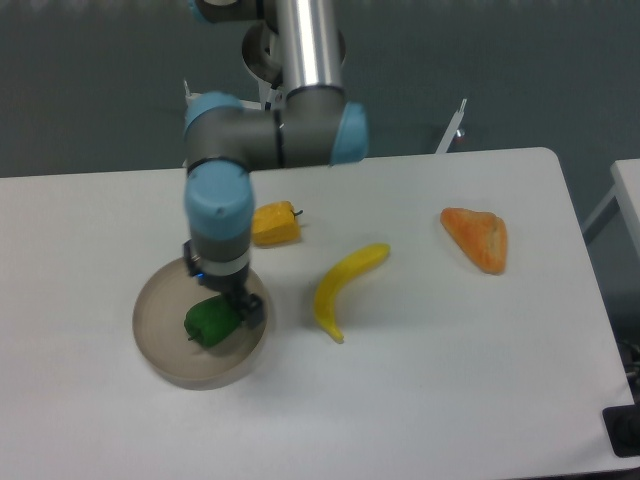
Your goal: Place the green pepper on the plate
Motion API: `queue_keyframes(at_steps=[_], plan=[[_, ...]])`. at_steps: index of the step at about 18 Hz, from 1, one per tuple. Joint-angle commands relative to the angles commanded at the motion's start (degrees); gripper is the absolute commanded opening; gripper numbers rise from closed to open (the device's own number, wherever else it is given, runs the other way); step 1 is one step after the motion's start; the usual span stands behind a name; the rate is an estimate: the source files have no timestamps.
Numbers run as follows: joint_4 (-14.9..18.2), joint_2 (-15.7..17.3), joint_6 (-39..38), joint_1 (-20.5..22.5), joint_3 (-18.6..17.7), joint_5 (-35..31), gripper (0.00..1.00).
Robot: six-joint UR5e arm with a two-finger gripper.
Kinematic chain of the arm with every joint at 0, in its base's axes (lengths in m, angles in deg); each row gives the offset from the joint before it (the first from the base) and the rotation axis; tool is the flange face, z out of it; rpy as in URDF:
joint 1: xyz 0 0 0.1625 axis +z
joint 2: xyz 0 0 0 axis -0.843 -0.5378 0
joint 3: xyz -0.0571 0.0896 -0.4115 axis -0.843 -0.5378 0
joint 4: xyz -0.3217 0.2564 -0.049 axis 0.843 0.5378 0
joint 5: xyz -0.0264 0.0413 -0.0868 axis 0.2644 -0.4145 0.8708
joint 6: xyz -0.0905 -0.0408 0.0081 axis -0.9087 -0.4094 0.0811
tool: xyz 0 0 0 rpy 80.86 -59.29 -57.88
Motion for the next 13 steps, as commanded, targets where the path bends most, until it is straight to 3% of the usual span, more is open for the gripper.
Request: queue_keyframes(at_steps=[3,10,13], plan=[[0.62,0.54,8.52,6.25,0.35,0.00,1.00],[0.53,-2.36,21.44,13.02,0.35,-0.36,1.00],[0.44,-2.80,22.60,15.39,0.44,-4.39,1.00]])
